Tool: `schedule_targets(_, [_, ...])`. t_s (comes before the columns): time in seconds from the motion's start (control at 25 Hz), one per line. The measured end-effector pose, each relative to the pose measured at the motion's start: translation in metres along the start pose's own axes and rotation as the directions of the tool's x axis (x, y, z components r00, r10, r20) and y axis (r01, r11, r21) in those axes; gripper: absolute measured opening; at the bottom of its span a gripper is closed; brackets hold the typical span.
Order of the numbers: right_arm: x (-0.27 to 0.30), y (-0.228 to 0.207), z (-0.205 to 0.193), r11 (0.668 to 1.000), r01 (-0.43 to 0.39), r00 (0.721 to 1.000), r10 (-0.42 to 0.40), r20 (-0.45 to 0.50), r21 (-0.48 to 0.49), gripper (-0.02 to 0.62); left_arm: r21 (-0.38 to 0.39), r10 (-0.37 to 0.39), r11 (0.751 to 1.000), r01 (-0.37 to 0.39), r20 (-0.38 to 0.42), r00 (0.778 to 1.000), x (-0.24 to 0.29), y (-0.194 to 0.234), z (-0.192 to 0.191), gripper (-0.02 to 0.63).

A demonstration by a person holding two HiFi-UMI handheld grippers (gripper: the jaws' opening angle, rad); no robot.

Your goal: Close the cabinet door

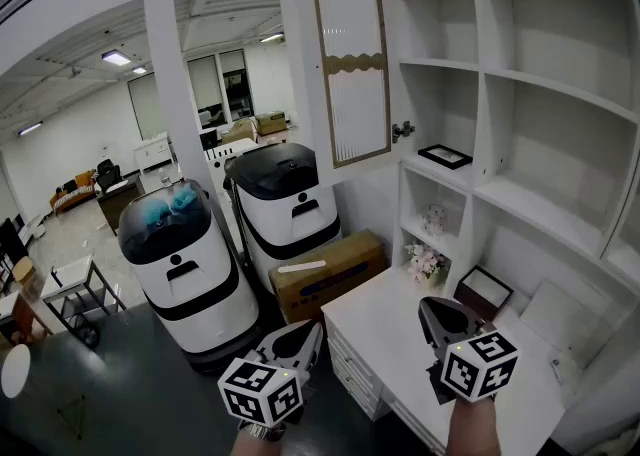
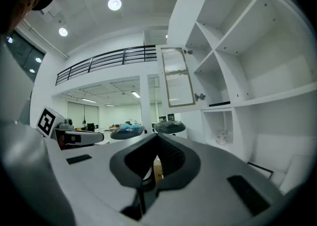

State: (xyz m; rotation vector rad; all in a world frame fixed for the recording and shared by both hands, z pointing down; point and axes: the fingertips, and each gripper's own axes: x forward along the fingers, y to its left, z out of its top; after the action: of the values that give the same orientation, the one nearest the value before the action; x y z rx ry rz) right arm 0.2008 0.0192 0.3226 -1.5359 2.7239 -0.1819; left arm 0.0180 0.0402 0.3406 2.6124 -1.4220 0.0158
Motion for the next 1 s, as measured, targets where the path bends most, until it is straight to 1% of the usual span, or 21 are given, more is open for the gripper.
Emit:
schedule_targets(0.52, [0.020,0.011,-0.001,1.000,-0.011,1.000,0.011,-0.003,-0.009,0.005,-0.012,-0.018,1.000,0.018,0.001,1.000,0.006,0.019,-0.001,0.003])
schedule_targets(1.0, [0.043,0.026,-0.003,1.000,0.017,1.000,-0.017,-0.007,-0.007,0.005,-0.024,-0.056,0.998,0.056,-0.006,0.998,0.007,0.047,-0.001,0.003])
